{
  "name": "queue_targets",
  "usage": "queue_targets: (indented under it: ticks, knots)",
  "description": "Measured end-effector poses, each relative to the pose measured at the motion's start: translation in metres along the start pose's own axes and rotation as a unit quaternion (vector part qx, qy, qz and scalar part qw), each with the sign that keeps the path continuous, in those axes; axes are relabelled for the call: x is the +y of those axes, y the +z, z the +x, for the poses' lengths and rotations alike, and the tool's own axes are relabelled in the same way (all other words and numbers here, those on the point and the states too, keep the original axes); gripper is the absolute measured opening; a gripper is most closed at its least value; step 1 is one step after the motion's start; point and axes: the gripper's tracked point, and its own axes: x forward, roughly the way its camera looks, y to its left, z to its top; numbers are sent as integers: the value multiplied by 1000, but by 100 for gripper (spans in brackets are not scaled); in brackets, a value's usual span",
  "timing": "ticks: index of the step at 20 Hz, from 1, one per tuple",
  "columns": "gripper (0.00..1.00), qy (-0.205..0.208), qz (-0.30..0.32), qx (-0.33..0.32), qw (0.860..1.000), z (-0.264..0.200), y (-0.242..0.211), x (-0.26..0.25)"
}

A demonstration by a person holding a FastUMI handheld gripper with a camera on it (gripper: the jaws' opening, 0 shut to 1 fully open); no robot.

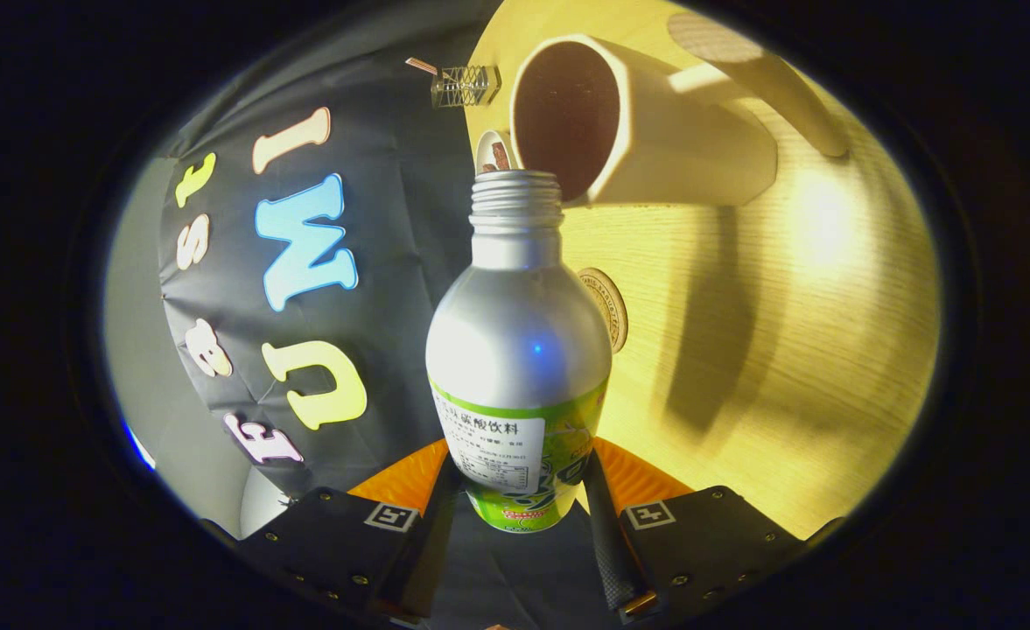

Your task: Take the bottle from table, then pour the juice into the cup, finally place the bottle on the coaster

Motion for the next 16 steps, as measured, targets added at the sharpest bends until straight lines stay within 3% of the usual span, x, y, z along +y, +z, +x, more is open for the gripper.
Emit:
queue_targets:
  ticks: [16]
  knots:
    - [71, 17, 60, 1, 998, -5, -1, 11]
